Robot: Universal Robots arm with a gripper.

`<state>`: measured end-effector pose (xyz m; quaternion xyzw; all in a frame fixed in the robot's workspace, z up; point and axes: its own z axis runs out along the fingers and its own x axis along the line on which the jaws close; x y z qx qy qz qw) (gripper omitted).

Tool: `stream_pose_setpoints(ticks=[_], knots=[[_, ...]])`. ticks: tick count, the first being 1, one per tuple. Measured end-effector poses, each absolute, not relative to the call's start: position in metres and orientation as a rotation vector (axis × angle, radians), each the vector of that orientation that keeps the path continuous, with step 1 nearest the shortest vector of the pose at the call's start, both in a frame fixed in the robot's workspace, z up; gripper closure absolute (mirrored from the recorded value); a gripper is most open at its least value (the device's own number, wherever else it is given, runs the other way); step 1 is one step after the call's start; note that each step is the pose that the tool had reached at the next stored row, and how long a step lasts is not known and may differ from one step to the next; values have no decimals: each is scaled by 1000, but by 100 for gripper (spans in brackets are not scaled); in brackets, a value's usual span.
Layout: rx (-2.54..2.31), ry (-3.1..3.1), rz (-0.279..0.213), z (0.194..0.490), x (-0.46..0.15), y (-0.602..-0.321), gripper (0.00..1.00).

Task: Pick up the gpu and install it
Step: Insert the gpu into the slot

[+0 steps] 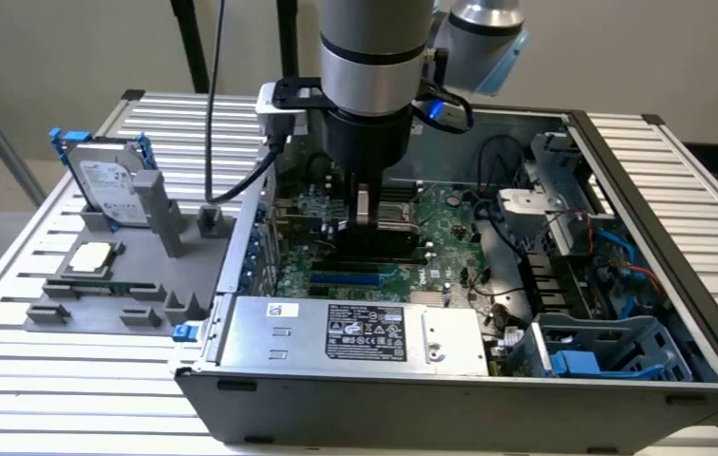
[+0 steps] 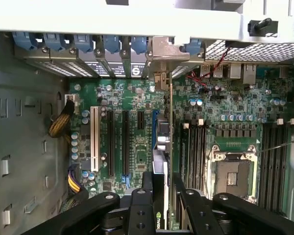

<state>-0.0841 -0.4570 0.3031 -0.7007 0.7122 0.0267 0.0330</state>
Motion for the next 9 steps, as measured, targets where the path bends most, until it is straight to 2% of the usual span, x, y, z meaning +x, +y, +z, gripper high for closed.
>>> stream_pose_setpoints(ticks=[9], knots=[[-2156, 2192, 82, 287, -85, -457, 73]])
